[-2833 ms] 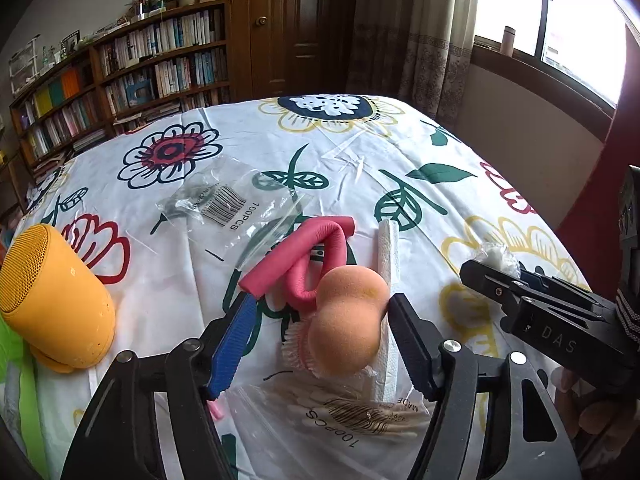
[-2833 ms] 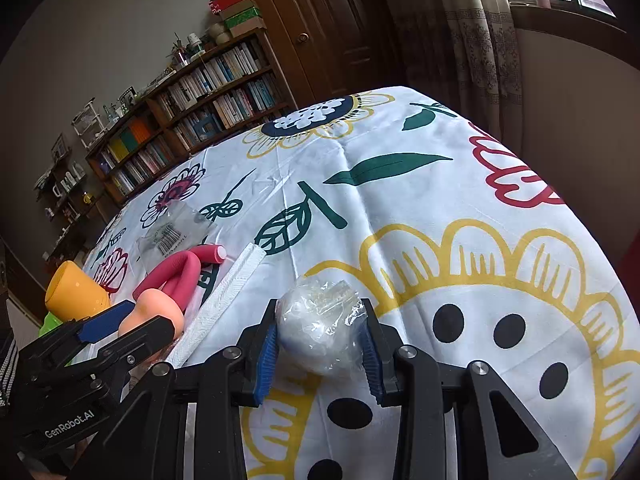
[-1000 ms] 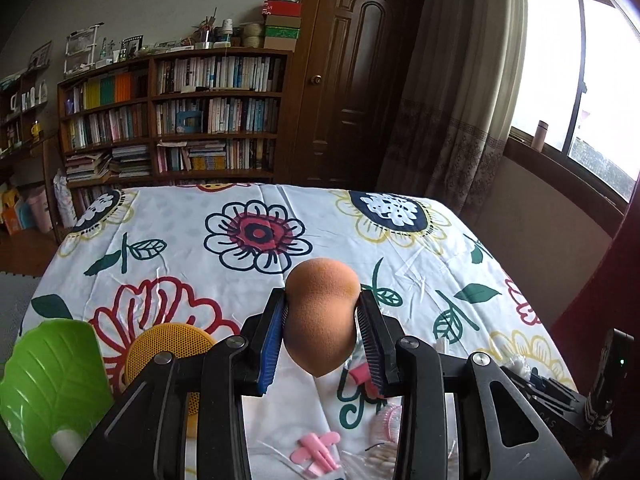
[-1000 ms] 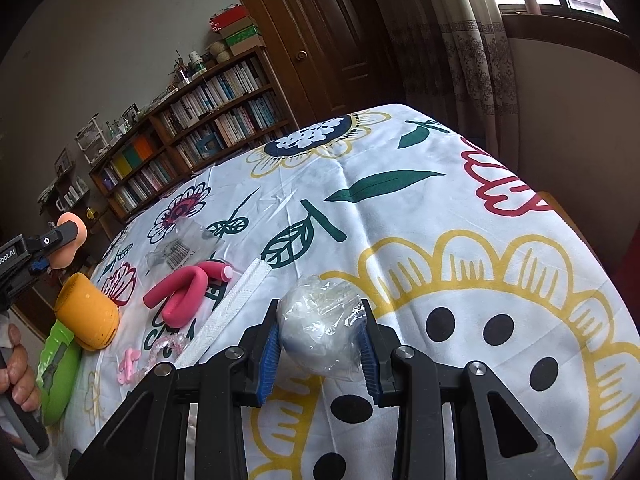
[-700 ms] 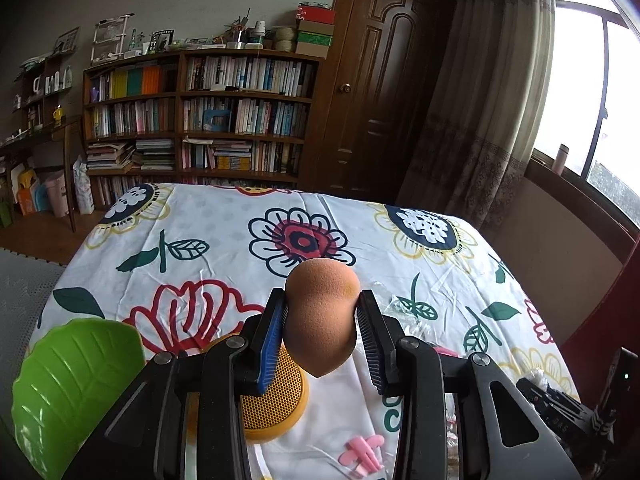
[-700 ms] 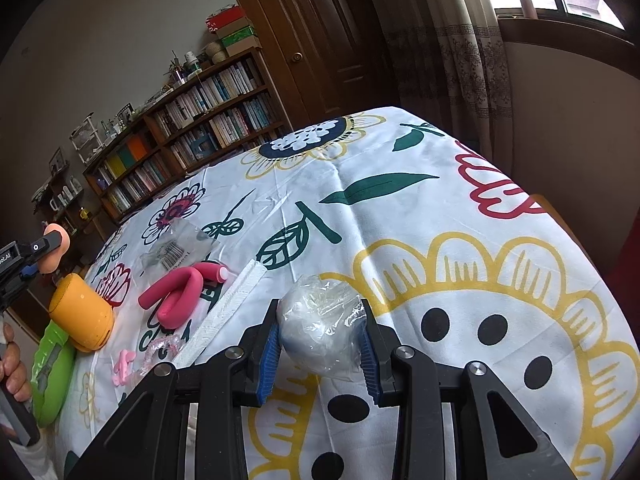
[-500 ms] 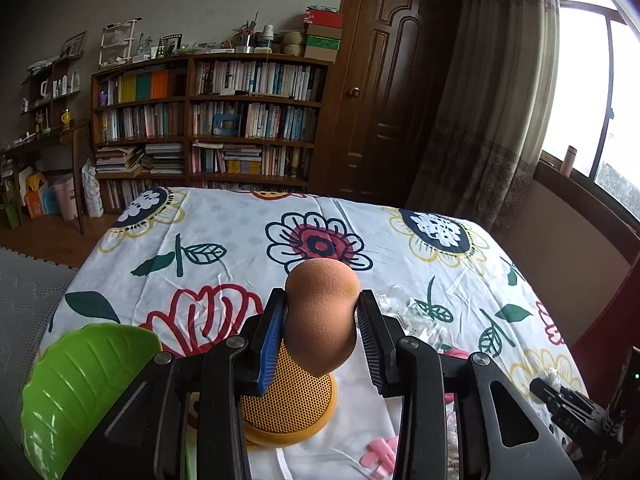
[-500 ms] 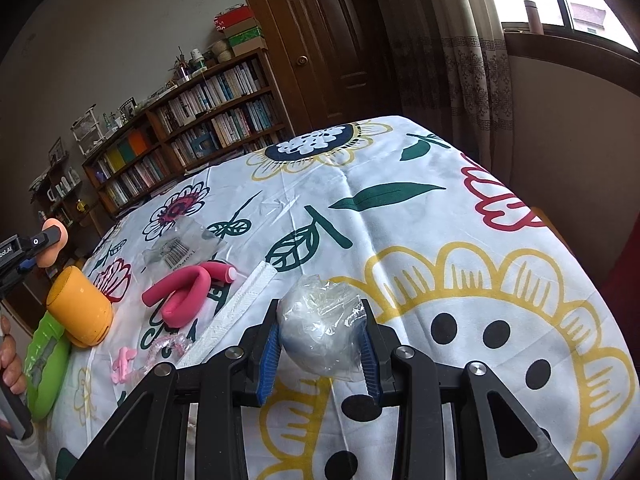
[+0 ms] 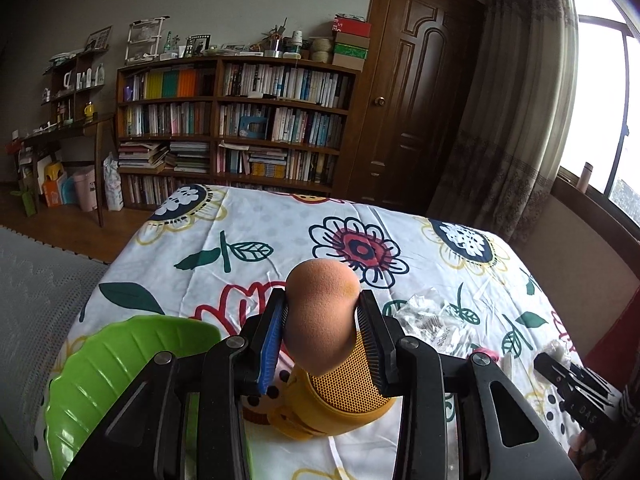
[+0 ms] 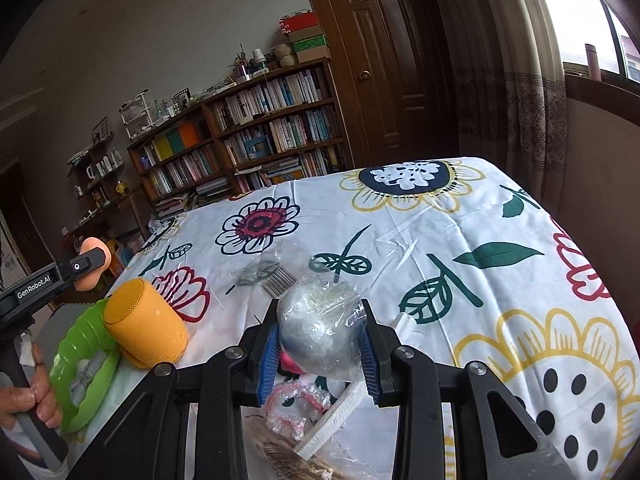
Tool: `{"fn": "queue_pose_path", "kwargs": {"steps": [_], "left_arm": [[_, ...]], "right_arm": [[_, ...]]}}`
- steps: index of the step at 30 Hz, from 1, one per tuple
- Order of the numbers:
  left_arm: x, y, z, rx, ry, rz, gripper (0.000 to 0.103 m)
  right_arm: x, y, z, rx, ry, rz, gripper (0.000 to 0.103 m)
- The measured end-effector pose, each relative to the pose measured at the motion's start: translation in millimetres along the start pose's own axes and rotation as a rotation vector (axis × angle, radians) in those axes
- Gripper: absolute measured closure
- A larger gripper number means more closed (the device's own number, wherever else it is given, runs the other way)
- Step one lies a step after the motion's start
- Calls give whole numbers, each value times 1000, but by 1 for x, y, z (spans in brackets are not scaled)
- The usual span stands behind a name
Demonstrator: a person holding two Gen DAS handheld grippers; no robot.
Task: Organize soft objects
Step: 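Carry the sponge into the green plate and open left while right carries the white ball over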
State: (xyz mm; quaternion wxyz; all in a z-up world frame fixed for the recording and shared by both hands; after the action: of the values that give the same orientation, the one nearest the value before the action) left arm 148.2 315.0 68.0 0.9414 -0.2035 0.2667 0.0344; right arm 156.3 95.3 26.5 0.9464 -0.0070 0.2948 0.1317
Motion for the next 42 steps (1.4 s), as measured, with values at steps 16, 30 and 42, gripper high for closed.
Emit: {"fn": "queue_pose_path", "kwargs": {"steps": [16, 30, 42], "left_arm": [[-20, 48, 0, -45, -10, 40, 65], [-31, 89, -7, -87, -7, 92, 65], [-50, 117, -12, -103, -28, 135, 65]], "right_arm": [[80, 105, 68, -82, 89, 193, 66], [98, 178, 80, -190, 102, 253, 66], [83, 234, 74, -312, 70, 307, 66]]}}
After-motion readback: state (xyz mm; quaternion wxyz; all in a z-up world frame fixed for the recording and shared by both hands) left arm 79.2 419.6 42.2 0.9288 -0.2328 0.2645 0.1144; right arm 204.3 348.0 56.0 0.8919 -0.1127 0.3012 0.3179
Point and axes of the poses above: each gripper's, at about its wrist camera, not at the fingertips, and x roughly the way its jaws point, y to its left, z to its top, the point moved 8 cm from there along x, roughly the way its jaws point, and after that the axes turned 13 degrees about -x, right-handed, at the moved point
